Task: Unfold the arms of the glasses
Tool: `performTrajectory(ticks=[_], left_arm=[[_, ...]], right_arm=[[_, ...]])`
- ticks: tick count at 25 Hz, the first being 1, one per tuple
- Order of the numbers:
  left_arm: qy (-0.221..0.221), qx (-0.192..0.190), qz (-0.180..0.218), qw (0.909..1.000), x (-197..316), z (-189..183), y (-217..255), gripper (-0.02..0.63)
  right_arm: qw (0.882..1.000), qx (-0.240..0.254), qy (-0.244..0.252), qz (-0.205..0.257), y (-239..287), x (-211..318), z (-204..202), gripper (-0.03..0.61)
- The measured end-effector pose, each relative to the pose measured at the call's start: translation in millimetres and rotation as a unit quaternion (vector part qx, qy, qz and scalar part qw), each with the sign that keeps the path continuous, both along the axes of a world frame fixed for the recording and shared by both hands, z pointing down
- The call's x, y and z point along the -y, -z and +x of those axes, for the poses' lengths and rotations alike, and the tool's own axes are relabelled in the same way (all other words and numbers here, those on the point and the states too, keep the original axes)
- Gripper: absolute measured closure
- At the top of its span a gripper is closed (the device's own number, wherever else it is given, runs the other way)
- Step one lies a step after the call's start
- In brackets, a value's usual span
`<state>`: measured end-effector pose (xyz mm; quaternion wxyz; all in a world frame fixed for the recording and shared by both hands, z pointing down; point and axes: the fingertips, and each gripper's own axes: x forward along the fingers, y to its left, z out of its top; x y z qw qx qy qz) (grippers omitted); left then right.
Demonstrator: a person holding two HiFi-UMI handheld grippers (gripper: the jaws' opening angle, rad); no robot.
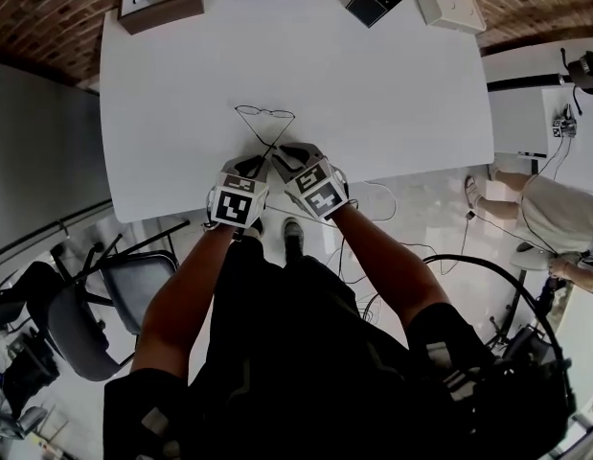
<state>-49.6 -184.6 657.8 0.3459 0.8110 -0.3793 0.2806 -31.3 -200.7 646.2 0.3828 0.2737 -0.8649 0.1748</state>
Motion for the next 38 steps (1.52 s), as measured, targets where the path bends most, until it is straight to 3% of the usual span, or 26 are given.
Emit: performTrajectory(ticks=[3,5,11,14,17,19,24,31,34,38], left_arm=[[-0.002,0.004,0.0,1.0,0,0,-2,0.58],[0.001,-0.001,0.0,1.0,-1,2,-1,0.535],[0.016,-0.028,0.016,0.9994,0,2,9,0.494],[0.062,-0.041,0.021,0.997,6,-18,25,0.494],[0.142,-0.028,0.035,0.9888,28,-50,40,0.495],[0.165,-0.043,0.039,0.9846,41,-55,46,0.495],[0.156,-0.061,0.042,0.985,65,-41,48,0.495],[0.148,-0.05,0.001,0.9877,68,-30,23,0.494],[0.133,-0.049,0.009,0.9899,69,-32,24,0.495],[0.088,-0.014,0.034,0.9954,69,-37,25,0.495]], right_arm=[[0.991,0.068,-0.103,-0.058,9,7,16,0.486],[0.981,0.103,-0.146,-0.078,20,12,17,0.482],[0.974,0.102,-0.187,-0.079,30,22,6,0.469],[0.966,0.099,-0.221,-0.09,28,24,6,0.468],[0.964,0.094,-0.229,-0.094,23,27,4,0.466],[0.962,0.094,-0.236,-0.097,19,27,5,0.465],[0.961,0.098,-0.24,-0.099,18,30,1,0.465],[0.961,0.096,-0.237,-0.102,18,30,2,0.465],[0.964,0.091,-0.231,-0.095,18,32,7,0.465],[0.964,0.085,-0.235,-0.091,18,33,18,0.465]])
